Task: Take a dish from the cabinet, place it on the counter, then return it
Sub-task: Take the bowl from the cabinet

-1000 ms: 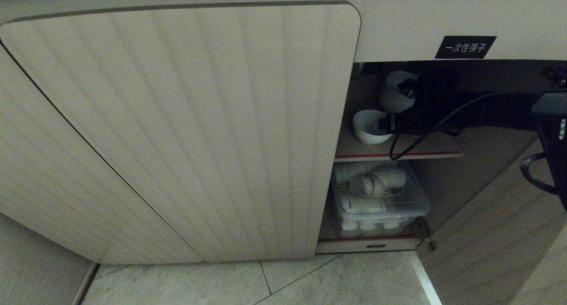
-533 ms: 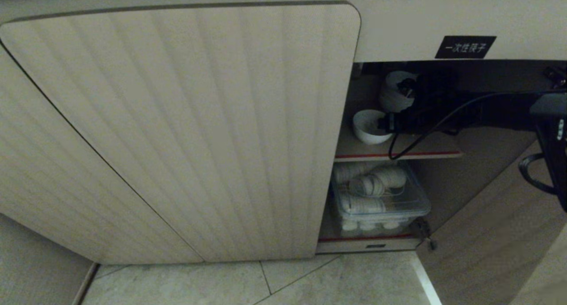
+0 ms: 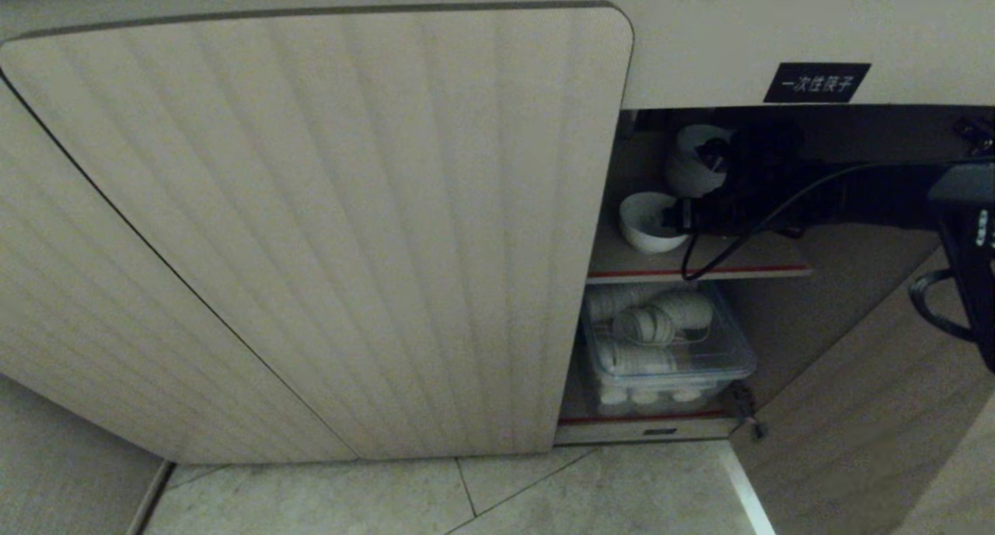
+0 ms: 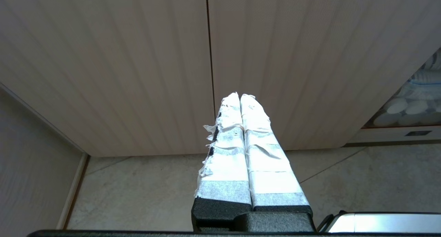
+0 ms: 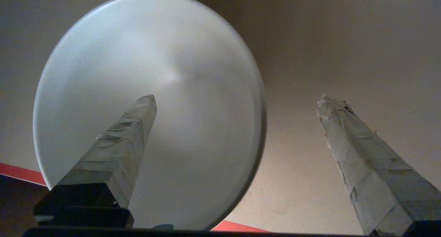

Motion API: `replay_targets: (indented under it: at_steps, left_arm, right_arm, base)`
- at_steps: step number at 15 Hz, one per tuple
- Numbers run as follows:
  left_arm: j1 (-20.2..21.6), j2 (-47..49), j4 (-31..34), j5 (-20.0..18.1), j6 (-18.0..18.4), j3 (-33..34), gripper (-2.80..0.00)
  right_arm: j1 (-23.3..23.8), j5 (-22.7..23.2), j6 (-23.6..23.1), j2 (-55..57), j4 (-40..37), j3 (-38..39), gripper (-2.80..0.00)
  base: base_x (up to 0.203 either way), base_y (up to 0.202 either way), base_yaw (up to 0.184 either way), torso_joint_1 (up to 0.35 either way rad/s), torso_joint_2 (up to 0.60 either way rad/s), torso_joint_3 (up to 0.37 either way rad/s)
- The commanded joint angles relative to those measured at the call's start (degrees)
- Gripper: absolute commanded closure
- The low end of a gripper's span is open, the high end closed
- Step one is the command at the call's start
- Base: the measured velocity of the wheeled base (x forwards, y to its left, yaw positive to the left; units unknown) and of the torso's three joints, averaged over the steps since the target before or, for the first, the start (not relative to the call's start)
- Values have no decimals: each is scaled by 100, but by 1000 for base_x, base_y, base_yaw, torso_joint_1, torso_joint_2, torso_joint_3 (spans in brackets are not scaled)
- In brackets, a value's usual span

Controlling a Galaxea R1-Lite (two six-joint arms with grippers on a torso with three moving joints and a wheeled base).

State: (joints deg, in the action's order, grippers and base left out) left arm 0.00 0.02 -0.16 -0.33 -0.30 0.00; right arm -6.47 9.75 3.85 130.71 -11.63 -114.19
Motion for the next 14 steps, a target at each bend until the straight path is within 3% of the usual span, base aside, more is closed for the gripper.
replay_targets:
  at_steps: [1, 14]
  left_arm:
    - [0, -2, -2, -2, -5, 0, 0]
    - [0, -2, -2, -2, -5, 0, 0]
  right_arm:
    - [-3, 9, 1, 2, -6, 2, -280]
    - [6, 0, -3, 34, 117, 2, -280]
  base:
    - [0, 0, 0, 0, 0, 0]
    - [0, 0, 0, 0, 0, 0]
